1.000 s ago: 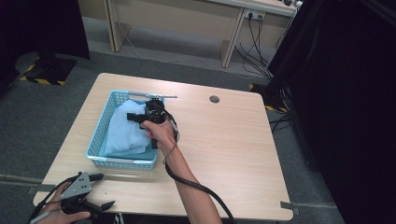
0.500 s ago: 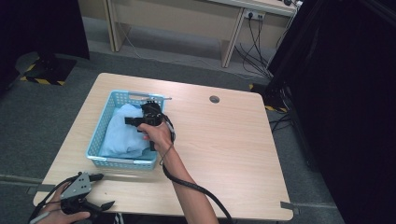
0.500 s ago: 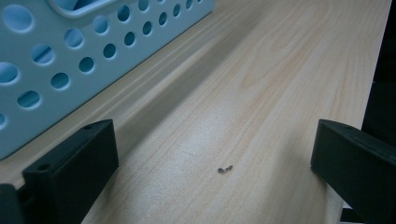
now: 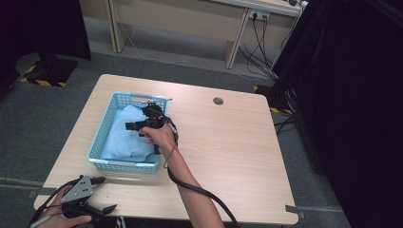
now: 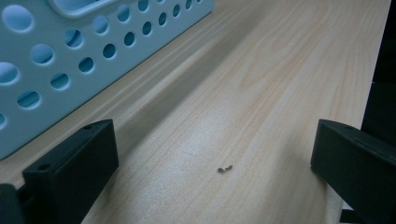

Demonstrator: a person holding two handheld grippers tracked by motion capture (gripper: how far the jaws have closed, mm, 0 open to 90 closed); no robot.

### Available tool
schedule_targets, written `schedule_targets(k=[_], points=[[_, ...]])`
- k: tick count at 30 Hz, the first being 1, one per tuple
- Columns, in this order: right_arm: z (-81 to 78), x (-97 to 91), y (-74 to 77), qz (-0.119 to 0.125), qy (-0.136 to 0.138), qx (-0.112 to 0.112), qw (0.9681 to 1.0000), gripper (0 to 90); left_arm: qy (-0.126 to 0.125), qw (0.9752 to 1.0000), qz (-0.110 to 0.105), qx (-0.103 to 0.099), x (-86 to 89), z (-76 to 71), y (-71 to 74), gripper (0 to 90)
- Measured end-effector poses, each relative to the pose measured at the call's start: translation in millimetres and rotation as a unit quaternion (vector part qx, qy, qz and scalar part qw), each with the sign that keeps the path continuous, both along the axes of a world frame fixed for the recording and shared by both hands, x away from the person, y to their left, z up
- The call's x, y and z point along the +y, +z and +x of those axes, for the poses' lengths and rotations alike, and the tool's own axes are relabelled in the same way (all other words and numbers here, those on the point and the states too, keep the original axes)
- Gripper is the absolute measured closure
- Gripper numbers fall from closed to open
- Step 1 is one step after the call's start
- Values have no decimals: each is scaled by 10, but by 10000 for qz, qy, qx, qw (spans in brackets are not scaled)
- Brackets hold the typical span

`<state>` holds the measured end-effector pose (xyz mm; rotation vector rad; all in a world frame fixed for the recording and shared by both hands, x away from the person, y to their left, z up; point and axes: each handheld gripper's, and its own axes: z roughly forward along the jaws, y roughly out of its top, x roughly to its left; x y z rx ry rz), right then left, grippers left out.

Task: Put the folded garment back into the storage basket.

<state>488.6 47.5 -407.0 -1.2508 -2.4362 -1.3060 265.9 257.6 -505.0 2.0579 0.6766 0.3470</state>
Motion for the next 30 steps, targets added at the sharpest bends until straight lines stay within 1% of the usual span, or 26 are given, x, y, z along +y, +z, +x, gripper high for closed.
schedule_targets(k=[2,7,8,9,14,18,21,24,26,30], points=[[1,-3,5,-32,-48,64,10000,430,-6,10000,-4,-3,3,0,-1,0],[-17,-12,36,-241,47,97,9997,359,-5,10000,-6,-1,2,0,-1,0],[-27,-23,55,-328,84,79,9994,345,-6,10000,-9,-3,3,-1,-2,0],[-31,-29,62,-345,110,68,9993,345,-4,10000,-5,-2,2,-1,-1,0],[-50,-71,82,-347,134,51,9993,345,-3,10000,-7,-2,2,-1,-2,0],[-56,-110,99,-331,101,75,9994,337,-7,10000,-8,-2,3,-1,-2,0],[-60,-144,118,-334,136,77,9993,331,-2,10000,0,1,0,0,0,0],[-60,-191,141,-327,111,98,9994,327,-7,10000,-9,-4,4,-1,-2,1],[-64,-231,157,-337,147,95,9993,324,-2,10000,-1,1,0,0,0,0],[-74,-333,208,-283,102,49,9995,316,-2,10000,-9,-2,2,-1,-2,0]])
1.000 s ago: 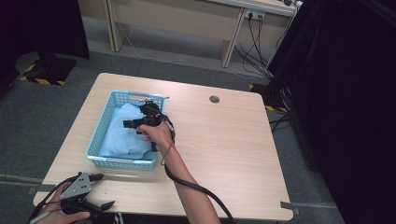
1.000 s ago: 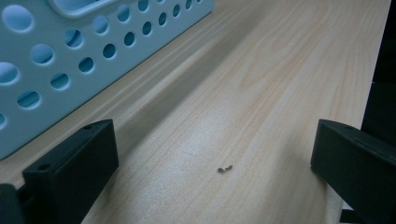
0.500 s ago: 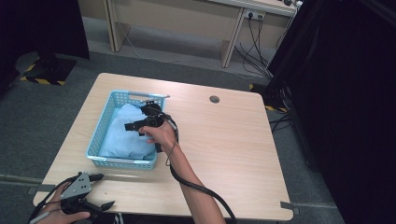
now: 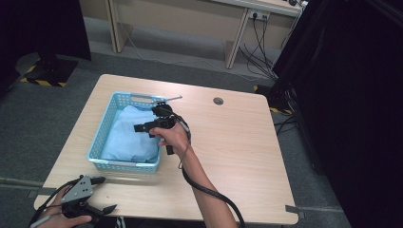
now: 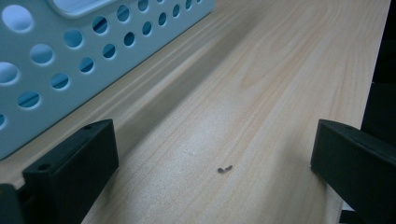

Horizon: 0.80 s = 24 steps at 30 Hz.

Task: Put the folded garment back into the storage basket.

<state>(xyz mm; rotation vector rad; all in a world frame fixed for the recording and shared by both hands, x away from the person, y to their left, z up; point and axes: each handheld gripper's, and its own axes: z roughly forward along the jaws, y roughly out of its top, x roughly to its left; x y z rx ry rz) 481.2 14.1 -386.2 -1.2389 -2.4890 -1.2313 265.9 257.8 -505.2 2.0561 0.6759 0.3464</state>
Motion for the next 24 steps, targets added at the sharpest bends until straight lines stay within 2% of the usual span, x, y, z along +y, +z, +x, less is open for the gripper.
schedule_targets(k=[8,24], points=[[23,-201,37,139,-152,19,9998,315,0,10000,8,2,-1,2,1,0],[-8,-349,160,249,-182,-154,9994,315,-5,10000,16,-6,1,3,2,1]])
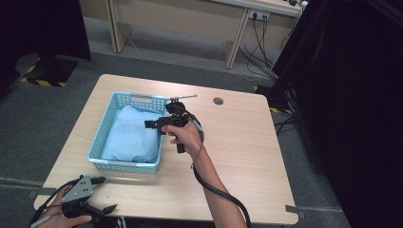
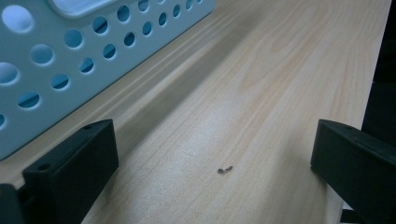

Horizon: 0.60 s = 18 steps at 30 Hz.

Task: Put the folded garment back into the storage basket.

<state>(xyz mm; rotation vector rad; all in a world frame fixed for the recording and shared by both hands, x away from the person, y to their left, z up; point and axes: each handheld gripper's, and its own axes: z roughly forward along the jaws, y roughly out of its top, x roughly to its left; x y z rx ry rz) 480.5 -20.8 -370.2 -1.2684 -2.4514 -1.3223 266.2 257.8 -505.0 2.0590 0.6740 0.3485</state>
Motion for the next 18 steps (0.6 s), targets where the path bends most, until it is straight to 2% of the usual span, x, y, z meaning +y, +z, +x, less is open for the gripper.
schedule_targets(k=[14,15,18], points=[[-23,-116,1,26,-25,-21,10000,315,1,10000,-1,-1,-1,0,0,1],[-21,-127,-2,35,-30,-33,10000,314,50,9999,57,-94,8,9,5,1],[-26,-163,-7,46,-46,-22,10000,308,35,10000,34,-62,5,5,3,1]])
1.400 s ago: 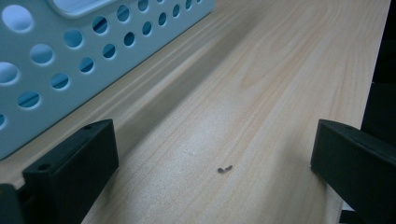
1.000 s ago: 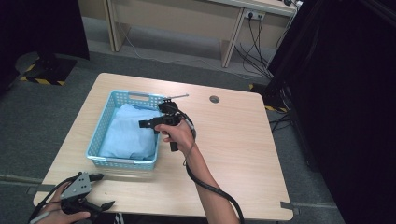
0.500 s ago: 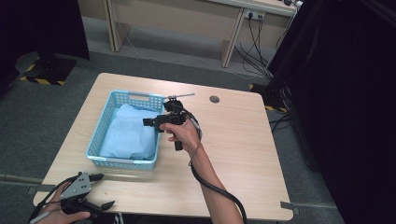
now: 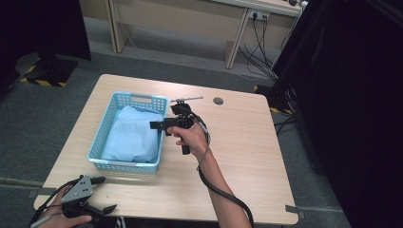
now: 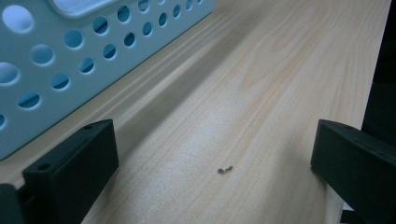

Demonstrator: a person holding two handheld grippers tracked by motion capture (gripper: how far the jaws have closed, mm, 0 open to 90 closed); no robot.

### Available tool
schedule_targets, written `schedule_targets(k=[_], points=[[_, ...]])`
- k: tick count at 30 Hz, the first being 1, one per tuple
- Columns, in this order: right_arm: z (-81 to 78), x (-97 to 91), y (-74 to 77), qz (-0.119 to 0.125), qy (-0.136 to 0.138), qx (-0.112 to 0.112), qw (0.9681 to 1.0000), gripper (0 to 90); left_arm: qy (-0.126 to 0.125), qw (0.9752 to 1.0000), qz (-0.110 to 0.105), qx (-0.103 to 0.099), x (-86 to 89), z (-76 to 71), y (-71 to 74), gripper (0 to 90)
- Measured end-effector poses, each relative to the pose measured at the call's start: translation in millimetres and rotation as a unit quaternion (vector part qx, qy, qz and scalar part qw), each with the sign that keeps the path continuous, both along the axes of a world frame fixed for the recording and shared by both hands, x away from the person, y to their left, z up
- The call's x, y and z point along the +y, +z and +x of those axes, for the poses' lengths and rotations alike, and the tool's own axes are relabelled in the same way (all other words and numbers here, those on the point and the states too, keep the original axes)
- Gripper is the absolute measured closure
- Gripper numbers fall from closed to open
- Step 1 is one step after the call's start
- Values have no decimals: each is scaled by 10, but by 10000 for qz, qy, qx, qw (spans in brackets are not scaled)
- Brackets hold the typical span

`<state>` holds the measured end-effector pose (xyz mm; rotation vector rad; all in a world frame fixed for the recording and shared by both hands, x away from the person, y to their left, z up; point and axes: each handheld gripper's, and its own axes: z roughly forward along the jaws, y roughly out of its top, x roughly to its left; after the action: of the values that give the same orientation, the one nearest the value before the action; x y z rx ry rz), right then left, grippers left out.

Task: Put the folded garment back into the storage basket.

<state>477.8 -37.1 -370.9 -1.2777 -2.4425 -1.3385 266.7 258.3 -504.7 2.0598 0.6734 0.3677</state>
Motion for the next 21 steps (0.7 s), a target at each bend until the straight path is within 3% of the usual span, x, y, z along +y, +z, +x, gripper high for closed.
schedule_targets(k=[21], points=[[-51,-186,-17,-56,-198,-3,9998,162,-72,9999,-77,106,-11,-7,-6,1]])
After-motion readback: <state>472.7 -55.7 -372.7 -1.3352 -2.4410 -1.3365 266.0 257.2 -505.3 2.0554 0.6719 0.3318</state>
